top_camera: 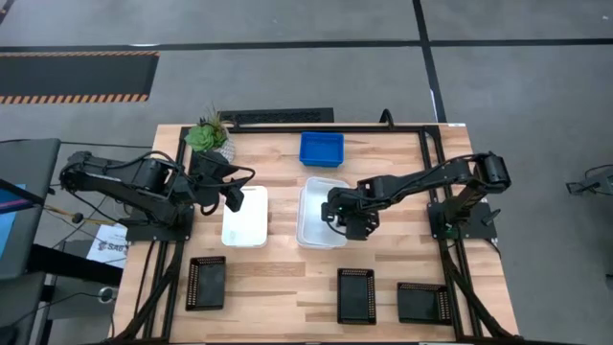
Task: Stack baskets by color
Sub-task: Stack the right white bin on the right white bin
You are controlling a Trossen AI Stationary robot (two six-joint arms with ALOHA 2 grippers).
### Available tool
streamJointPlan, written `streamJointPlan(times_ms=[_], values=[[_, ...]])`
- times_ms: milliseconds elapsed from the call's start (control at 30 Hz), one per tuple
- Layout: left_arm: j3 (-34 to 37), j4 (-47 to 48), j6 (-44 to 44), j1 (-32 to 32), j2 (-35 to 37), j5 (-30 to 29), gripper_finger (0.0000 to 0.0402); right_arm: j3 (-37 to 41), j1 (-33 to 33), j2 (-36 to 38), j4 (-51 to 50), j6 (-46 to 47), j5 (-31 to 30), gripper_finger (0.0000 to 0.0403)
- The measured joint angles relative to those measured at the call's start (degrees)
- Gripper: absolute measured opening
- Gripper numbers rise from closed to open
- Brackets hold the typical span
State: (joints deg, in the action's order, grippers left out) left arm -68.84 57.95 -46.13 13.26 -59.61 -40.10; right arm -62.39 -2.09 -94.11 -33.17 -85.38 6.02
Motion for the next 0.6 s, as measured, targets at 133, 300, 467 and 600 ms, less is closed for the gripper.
streamJointPlan(times_ms=[133, 300, 467, 600], values=[[0.0, 0.0, 0.0, 0.0, 0.0, 0.0, 0.0197, 0.0, 0.0, 0.0, -1.3, 0.0, 0.0, 0.0011], [0.0, 0.0, 0.0, 0.0, 0.0, 0.1, 0.0197, 0.0, 0.0, 0.0, -1.1, 0.5, 0.0, 0.0019], [0.0, 0.0, 0.0, 0.0, 0.0, 0.2, 0.0197, 0.0, 0.9, 0.0, -0.8, 0.9, 0.1, 0.0044], [0.0, 0.0, 0.0, 0.0, 0.0, 0.2, 0.0197, 0.0, 1.6, 0.0, 0.0, 0.9, 0.1, 0.0074]])
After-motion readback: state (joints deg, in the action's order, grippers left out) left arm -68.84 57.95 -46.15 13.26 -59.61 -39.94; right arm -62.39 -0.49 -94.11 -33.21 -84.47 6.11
